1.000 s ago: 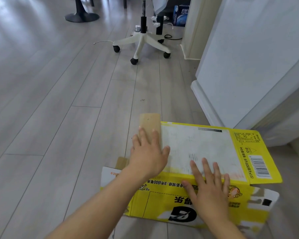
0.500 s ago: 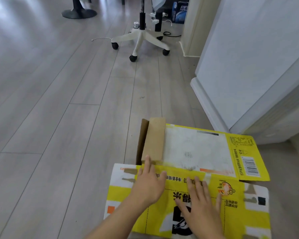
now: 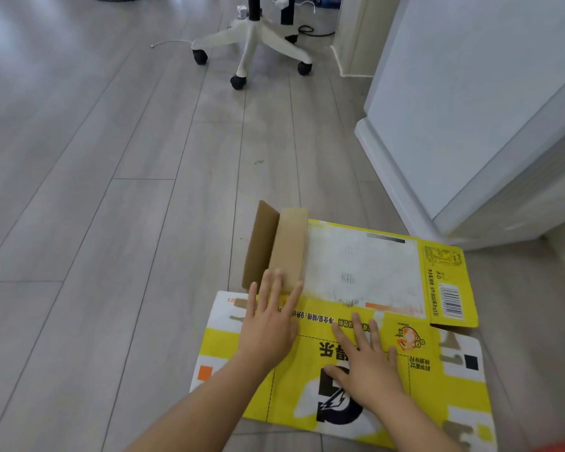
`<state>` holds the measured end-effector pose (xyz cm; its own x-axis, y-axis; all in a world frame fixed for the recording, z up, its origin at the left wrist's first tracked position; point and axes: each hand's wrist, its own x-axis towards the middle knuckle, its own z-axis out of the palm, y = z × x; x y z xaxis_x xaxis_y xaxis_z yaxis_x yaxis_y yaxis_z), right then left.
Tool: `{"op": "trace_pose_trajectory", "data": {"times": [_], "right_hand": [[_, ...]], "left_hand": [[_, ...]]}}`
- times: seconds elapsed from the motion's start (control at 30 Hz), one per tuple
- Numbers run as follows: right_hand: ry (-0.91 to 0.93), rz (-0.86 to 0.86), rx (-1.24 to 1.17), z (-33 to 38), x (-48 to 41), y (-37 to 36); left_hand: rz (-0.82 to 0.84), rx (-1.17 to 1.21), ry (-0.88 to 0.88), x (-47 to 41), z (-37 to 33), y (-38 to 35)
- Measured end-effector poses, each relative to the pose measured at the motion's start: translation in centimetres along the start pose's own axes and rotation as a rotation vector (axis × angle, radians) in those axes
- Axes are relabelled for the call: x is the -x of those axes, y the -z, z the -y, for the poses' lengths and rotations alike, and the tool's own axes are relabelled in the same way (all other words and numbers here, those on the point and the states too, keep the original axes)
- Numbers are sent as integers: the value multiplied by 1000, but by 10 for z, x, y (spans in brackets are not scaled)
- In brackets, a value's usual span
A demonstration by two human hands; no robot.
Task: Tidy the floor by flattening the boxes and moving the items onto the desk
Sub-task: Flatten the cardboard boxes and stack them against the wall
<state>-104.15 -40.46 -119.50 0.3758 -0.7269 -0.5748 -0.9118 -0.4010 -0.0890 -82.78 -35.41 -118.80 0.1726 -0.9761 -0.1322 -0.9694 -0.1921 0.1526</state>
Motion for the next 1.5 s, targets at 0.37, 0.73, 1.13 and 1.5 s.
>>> {"op": "trace_pose_trajectory", "data": {"times": [0.37,0.73,1.13,1.5], "right_hand": [[0,38,-48,-8,-4,-10],[-7,92,-72,-34,-4,-10],[-165,147,-70,-148,64,-15],[-45,105,0,-183,130,-72]], "left_hand": [[244,-159,-26,-16,35,-17],[417,-63,-32,7,26,-40],[400,3,-67,54,-126,-69],[418,64,100,25,-215,-72]]}}
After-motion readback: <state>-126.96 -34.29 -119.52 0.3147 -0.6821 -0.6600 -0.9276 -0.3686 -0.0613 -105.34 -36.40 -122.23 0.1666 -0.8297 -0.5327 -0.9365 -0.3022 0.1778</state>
